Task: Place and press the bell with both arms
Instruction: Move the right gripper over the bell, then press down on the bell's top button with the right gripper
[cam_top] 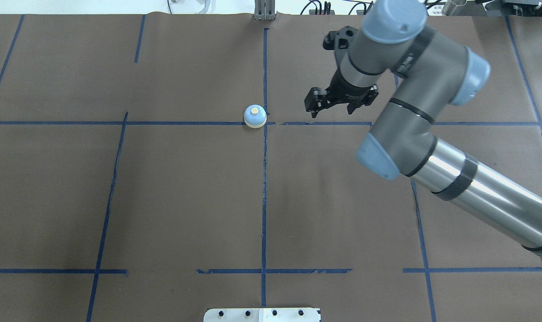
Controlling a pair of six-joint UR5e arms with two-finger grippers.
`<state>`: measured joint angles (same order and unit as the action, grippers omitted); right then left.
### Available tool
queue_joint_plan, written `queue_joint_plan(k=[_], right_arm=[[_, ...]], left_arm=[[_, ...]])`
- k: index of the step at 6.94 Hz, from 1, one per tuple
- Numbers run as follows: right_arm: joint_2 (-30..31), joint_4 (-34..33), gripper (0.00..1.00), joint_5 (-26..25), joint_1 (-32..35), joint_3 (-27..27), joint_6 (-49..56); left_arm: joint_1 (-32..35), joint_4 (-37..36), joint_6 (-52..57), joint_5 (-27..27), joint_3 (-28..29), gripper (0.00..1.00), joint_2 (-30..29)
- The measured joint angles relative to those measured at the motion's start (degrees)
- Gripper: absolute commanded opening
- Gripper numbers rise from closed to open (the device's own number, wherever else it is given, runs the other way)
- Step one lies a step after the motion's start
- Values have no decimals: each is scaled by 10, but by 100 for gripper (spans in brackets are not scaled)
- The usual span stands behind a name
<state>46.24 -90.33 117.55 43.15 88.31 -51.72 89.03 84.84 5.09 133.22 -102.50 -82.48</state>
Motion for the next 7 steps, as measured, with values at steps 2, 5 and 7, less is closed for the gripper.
queue_joint_plan(k=[2, 5, 7], right_arm=[[-143, -7, 3, -23, -27, -169, -49], [-211, 16, 0, -29, -38, -267, -90], [-239, 69, 0, -44, -39, -341, -93]], left_arm=[[0, 1, -8, 0, -1, 100, 2], [0, 1, -9, 0, -3, 100, 2], [0, 1, -9, 0, -5, 100, 2]])
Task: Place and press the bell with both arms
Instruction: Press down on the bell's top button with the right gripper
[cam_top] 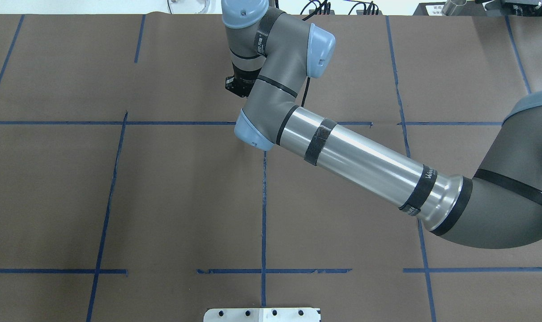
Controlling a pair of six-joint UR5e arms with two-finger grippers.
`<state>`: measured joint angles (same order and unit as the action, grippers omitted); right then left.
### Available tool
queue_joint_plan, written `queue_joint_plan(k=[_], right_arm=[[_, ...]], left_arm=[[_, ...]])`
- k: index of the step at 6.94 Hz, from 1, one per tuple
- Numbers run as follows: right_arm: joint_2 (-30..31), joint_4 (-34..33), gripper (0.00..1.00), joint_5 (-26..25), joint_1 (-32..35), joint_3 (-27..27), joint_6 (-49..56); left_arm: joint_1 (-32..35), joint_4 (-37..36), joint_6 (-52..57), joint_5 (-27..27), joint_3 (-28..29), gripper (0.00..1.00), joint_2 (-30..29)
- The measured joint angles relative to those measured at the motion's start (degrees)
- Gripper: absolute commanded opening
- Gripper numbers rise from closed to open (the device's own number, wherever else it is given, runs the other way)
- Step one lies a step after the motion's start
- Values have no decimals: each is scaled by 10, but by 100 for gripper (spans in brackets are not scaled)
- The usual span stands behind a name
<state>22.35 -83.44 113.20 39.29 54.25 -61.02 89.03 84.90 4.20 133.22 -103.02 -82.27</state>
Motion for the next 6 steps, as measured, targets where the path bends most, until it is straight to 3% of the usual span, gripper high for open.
queue_joint_plan(k=[6], right_arm=[[-7, 40, 0, -34, -22, -54, -3]], left_arm=[[0, 0, -1, 0, -3, 100, 0]])
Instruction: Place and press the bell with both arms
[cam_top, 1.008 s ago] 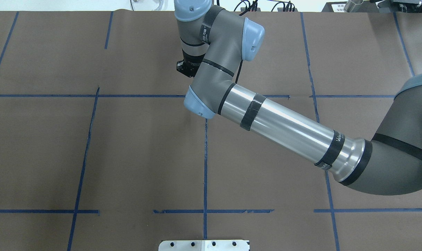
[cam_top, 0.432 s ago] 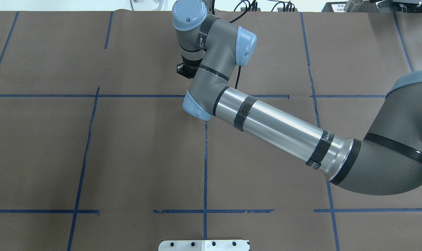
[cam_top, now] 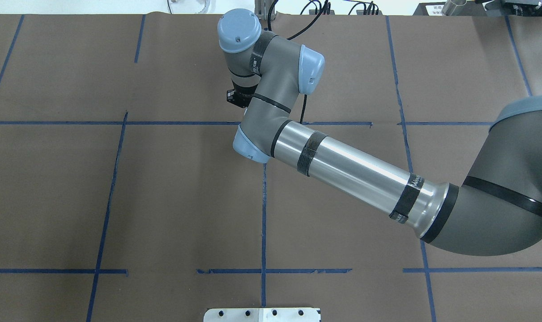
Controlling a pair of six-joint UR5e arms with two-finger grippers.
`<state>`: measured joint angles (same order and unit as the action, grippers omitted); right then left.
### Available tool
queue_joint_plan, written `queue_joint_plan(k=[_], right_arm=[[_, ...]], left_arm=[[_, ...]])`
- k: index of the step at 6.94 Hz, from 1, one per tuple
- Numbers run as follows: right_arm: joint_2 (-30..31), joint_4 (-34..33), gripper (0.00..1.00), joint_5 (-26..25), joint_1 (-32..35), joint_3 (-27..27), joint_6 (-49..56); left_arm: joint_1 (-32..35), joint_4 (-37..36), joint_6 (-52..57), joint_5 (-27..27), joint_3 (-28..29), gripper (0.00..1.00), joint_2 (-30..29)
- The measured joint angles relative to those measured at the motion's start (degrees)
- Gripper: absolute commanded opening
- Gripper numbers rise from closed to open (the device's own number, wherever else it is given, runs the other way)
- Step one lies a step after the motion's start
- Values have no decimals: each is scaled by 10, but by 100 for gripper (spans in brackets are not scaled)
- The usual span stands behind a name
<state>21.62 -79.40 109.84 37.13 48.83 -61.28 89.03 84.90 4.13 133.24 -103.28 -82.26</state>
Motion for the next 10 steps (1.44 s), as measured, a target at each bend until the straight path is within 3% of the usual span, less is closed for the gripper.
queue_joint_plan(k=[5, 7, 8, 9, 10], right_arm=[[-8, 12, 0, -5, -4, -23, -4], [-23, 8, 5, 17, 11, -12, -5], [-27, 3, 59, 32, 20, -3, -5], [-28, -4, 99, 40, 25, 2, -4], [-25, -13, 100, 43, 30, 9, -3]], left_arm=[[0, 0, 0, 0, 1, 100, 0], [0, 0, 0, 0, 4, 100, 0], [-1, 0, 0, 0, 6, 100, 0], [-1, 0, 0, 0, 7, 100, 0], [-1, 0, 0, -1, 7, 100, 0]])
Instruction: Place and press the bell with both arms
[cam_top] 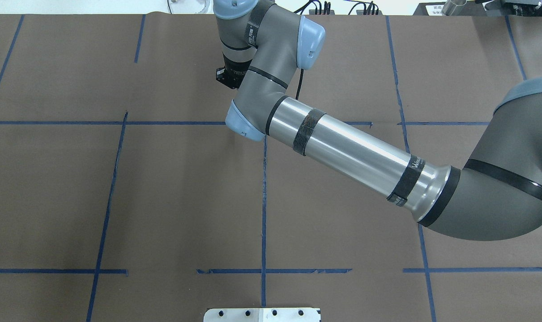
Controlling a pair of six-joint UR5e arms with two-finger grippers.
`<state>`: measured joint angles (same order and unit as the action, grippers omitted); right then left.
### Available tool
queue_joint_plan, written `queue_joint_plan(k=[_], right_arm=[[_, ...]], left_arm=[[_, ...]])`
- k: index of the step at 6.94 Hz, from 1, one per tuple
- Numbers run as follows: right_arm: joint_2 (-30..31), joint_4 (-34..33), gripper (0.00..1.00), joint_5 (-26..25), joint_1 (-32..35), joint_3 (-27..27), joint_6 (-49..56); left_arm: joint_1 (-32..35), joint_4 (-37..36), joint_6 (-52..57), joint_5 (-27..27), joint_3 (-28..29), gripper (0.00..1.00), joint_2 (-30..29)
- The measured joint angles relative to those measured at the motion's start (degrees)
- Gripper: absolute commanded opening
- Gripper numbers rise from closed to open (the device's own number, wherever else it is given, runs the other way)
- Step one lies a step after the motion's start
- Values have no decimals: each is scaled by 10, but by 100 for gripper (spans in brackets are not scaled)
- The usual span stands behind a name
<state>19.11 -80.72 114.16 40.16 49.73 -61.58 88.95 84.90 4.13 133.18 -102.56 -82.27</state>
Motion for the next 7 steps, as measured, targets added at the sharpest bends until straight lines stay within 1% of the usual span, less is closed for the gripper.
queue_joint_plan(k=[1, 2, 3, 4, 6, 7], right_arm=[[7, -19, 100, 9, 10, 15, 8], [36, -47, 100, 37, 32, 54, 37], [95, -78, 100, 66, 58, 126, 91], [167, -112, 100, 81, 85, 207, 161], [307, -188, 100, 92, 149, 363, 317], [369, -239, 100, 97, 184, 440, 391]], left_arm=[[0, 0, 0, -1, 0, 100, 0], [-1, 0, 0, -3, 0, 100, -1], [-1, 0, 0, -4, 0, 100, -1], [-1, 0, 0, -4, 0, 100, -1], [-1, 0, 1, -4, 1, 100, 0], [-1, 0, 1, -3, 3, 100, 0]])
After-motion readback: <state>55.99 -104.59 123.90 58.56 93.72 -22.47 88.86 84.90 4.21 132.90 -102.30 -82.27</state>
